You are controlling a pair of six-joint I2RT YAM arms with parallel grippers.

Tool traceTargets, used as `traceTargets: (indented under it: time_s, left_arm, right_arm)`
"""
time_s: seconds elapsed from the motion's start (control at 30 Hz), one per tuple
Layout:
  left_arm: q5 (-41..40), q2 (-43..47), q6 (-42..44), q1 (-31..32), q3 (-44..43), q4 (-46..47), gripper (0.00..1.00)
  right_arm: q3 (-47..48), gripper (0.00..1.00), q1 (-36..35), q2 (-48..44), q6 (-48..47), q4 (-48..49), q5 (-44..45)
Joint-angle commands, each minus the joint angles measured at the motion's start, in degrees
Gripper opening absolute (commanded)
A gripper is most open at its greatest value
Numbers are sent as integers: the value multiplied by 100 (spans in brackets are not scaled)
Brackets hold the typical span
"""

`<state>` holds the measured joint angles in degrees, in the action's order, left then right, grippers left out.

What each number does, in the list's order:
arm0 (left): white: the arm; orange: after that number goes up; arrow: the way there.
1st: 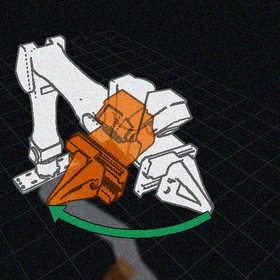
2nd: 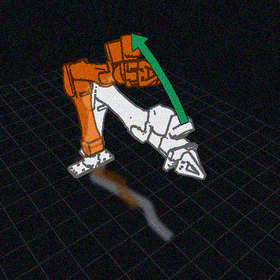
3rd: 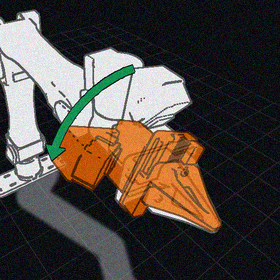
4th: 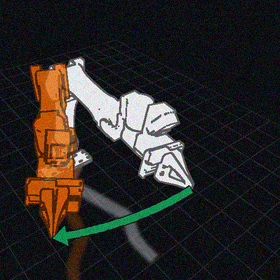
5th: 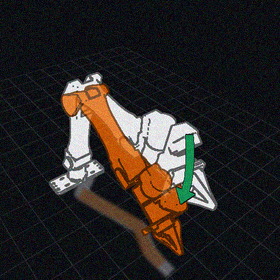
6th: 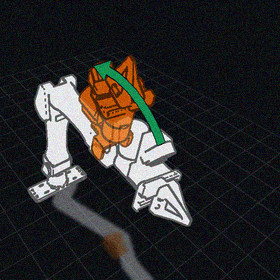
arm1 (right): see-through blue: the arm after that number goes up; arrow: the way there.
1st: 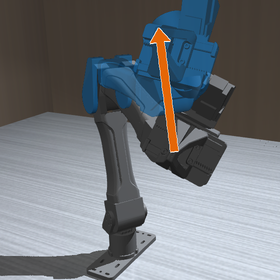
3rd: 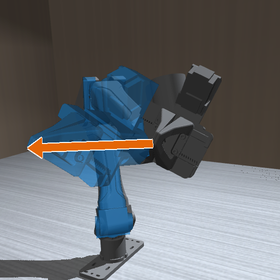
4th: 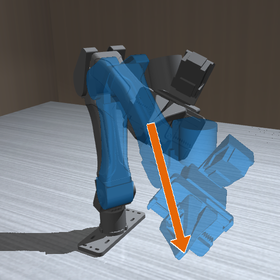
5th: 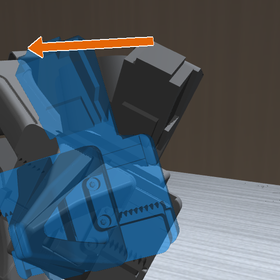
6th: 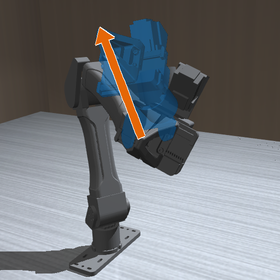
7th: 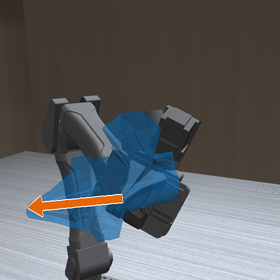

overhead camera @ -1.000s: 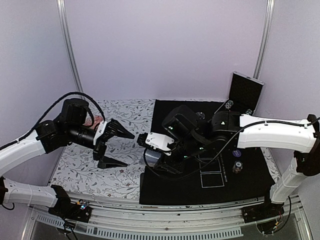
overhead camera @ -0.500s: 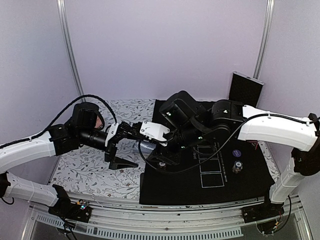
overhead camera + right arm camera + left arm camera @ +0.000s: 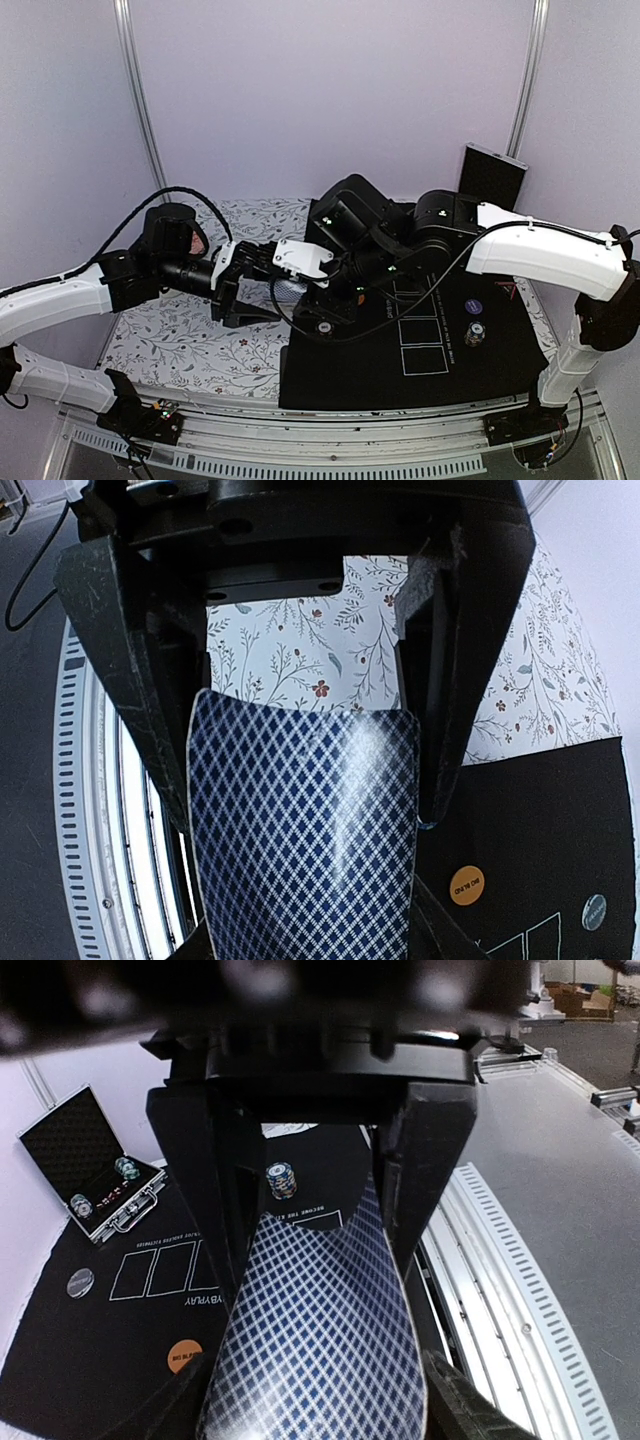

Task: Distribute texas hold em gaming equipment
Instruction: Place the face-down deck piles on the poker table mat.

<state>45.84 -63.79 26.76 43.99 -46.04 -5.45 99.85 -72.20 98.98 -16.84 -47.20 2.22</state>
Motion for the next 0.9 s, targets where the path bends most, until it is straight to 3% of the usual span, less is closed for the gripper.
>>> traceTargets:
  time_s: [0.0,0.13,0.23,0.4,0.57,0.87]
  left_arm:
    - [-24,-103,-66,57,43,-83,67]
    - [-2,-69,-29,62,94,-86,65]
    - [12,-26,-37,56,133,-47,74]
    - [0,-19,-99,63,153,11,74]
    - [-74,-28,-148,57,157,22,89]
    - [-101,332,-791,16,216,367,98]
  right_arm:
    - [286,39,-30,128,-134,236,-4]
    - [273,39,-33,91,-143,316,-19]
    - [256,39,-31,84,-153,350,-18]
    - [279,38,-31,99,-161,326,29]
    - [304,38,-31,89,-162,350,97]
    - [202,38,-34,77,-277,408,279]
